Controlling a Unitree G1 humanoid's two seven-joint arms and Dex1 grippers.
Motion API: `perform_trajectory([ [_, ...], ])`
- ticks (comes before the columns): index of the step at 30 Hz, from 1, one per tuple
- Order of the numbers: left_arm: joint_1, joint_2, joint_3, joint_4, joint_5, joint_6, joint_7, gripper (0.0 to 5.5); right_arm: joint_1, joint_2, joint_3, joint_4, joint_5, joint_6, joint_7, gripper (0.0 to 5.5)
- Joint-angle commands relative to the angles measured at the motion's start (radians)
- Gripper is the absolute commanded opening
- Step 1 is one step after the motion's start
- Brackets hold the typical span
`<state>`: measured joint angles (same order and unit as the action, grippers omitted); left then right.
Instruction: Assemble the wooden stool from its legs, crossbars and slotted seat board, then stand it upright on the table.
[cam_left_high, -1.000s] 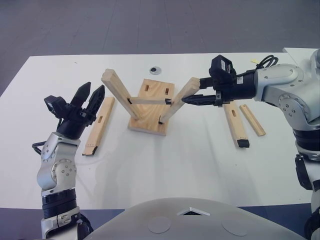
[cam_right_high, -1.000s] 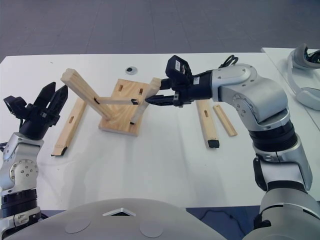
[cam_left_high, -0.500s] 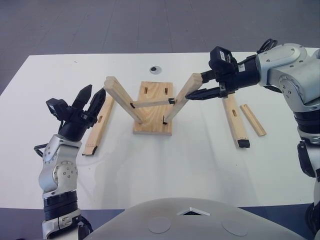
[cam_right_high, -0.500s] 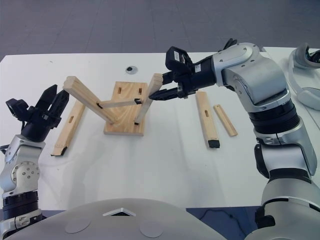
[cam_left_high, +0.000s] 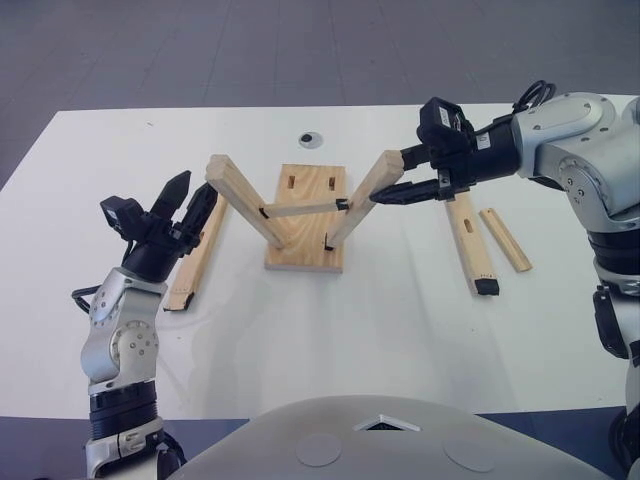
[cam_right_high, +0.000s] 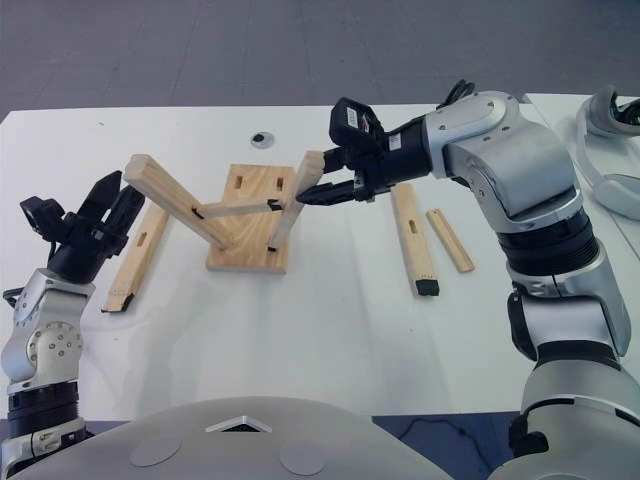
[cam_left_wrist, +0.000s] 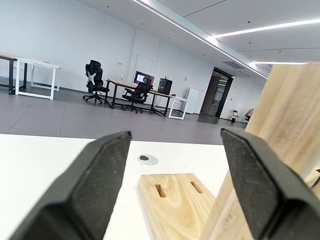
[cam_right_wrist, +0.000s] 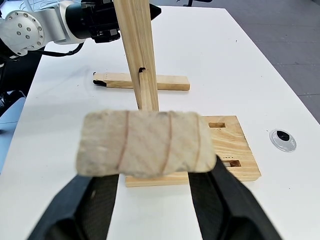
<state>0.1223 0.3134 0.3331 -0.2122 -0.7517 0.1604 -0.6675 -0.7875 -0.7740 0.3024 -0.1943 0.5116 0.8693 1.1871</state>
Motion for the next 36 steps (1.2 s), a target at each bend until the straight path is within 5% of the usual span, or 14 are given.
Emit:
perform_trajectory([
  [1, -0.011, 0.003, -0.007, 0.001, 0.009, 0.0, -0.008, 3.3, 0.009, 0.02, 0.004, 0.01, 0.009, 0.032, 0.002, 2.61],
  [12, -0.009, -0.002, -0.016, -0.001, 0.011, -0.002, -0.006, 3.3, -0.003, 0.049, -0.009, 0.043, -0.015, 0.017, -0.022, 4.46],
  [20, -0.126, 0.119, 0.06, 0.043, -0.001, 0.045, 0.012, 3.3, 0.118, -0.121, 0.01, -0.001, -0.035, -0.068, 0.152, 4.5],
  [25, -0.389, 0.211, 0.12, -0.089, 0.057, 0.128, 0.31, 3.3, 0.296, -0.157, -0.053, -0.037, -0.042, -0.086, 0.102, 4.5],
  [28, -0.595, 0.211, 0.033, -0.243, 0.088, 0.225, 0.497, 3.3, 0.391, -0.127, -0.096, -0.078, -0.03, -0.075, 0.025, 4.5],
  [33, -0.708, 0.023, -0.195, -0.472, 0.045, 0.542, 0.865, 3.3, 0.466, -0.05, -0.142, -0.131, -0.012, -0.052, -0.104, 4.5],
  [36, -0.697, 0.143, -0.358, -0.575, 0.174, 0.661, 0.844, 3.3, 0.527, -0.024, -0.165, -0.171, 0.002, -0.04, -0.163, 4.5],
])
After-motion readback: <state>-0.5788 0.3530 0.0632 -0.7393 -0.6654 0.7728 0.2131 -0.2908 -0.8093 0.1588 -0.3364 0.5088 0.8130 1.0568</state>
